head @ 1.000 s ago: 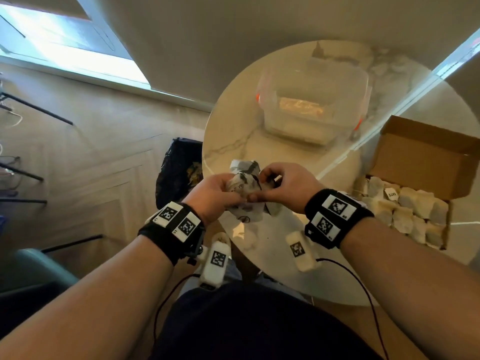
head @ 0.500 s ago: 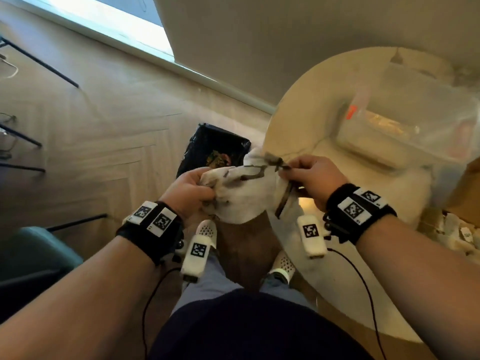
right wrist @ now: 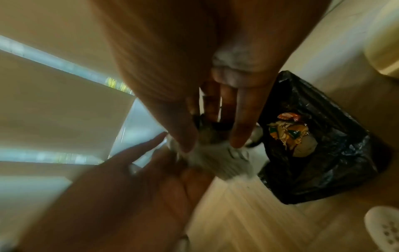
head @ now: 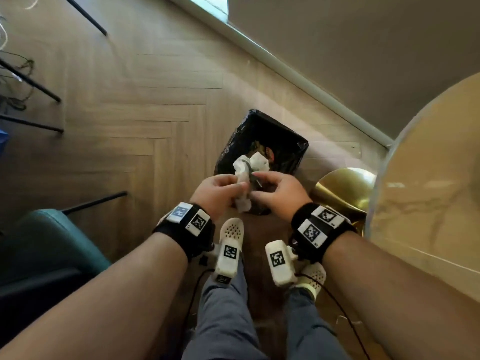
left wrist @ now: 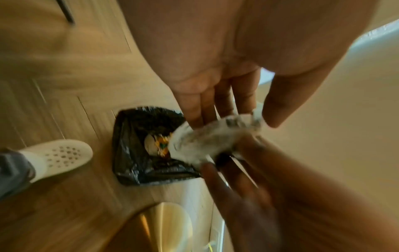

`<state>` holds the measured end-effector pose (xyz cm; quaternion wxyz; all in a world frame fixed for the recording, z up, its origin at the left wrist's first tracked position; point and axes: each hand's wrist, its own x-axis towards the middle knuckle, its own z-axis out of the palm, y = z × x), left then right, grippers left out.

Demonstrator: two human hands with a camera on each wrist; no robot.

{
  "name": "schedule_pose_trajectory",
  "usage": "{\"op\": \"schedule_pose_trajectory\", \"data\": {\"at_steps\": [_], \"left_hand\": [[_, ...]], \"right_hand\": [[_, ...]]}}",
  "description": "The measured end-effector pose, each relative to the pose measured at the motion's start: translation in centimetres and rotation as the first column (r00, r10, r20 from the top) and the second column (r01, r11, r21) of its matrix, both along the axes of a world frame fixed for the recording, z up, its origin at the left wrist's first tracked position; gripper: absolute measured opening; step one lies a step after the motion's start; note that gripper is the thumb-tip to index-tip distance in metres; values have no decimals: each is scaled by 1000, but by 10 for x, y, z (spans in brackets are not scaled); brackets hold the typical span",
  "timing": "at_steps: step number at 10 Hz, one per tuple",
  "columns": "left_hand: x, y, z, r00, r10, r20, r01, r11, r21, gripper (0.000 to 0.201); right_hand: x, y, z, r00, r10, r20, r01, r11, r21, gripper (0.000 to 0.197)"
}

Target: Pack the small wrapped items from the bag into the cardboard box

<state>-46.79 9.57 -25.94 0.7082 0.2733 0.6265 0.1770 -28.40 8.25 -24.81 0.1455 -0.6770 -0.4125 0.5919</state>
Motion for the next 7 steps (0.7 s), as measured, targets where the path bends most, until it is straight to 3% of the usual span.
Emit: {"op": "schedule_pose_trajectory", "data": {"at_steps": [1,2,3,4,5,6,7], "left_hand": [[20,6,-55,962,118,246,-83,986,-147,14],[21,5,-119,977,23,210,1,994,-111,25],[13,0,-180,981,-168,-100,168,986,-1,31],[-12,-12,-236,881,-302,-365,323,946,-2,23],[-34,-29,-271,813,-371,-450,389,920,-55,18],[-50,-37,-298,770,-370,-519,401,914,-56,16],[-54,-33,-310,731,-381,-567,420,905,-67,19]], "right_hand": [[-9,5,-60,975,87,202,-92,996,18,54],[1,9,-124,939,75,335,-92,995,35,32],[19,23,-191,846,42,531,-121,986,115,27],[22,39,-265,805,-59,591,-65,980,186,17],[9,46,-342,806,-43,590,-19,995,98,24],[-6,47,-398,838,273,472,-169,953,-251,71],[-5,44,-417,845,303,440,-140,921,-365,114]]}}
